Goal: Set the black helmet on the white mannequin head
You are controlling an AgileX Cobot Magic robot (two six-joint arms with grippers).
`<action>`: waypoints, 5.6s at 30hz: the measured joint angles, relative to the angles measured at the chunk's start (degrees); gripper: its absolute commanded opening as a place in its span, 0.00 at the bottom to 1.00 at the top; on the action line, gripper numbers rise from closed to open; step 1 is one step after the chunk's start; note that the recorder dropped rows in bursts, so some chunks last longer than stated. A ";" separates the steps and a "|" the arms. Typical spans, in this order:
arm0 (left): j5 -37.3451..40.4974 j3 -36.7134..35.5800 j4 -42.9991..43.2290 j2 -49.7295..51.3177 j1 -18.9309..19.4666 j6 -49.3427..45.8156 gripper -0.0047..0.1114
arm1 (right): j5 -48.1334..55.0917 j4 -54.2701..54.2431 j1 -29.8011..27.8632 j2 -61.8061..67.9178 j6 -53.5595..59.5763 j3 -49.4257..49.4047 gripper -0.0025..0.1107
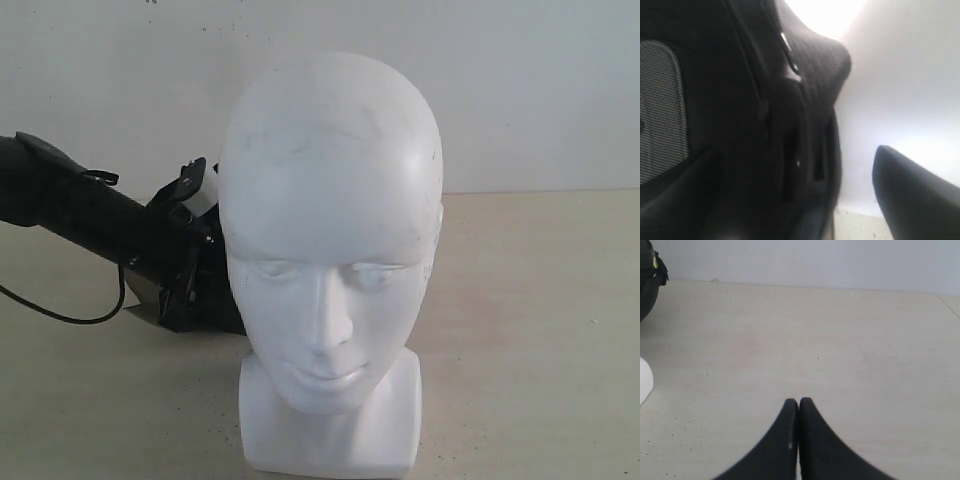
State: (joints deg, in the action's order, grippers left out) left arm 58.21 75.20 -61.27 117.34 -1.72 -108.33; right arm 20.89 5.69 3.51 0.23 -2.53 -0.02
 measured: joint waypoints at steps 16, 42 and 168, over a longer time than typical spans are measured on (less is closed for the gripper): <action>-1.47 0.00 -0.69 0.00 0.00 -1.14 0.54 | 0.00 0.00 0.00 0.00 0.00 0.00 0.02; 0.28 -0.83 -0.04 -6.06 4.59 16.80 0.08 | 0.00 0.00 0.00 0.00 0.00 0.00 0.02; -98.44 -20.67 87.84 -88.76 4.59 217.46 0.08 | 0.00 0.00 0.00 0.00 0.00 0.00 0.02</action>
State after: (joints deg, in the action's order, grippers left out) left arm -40.22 54.53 26.57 28.58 2.88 109.13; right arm 20.89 5.69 3.51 0.23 -2.53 -0.02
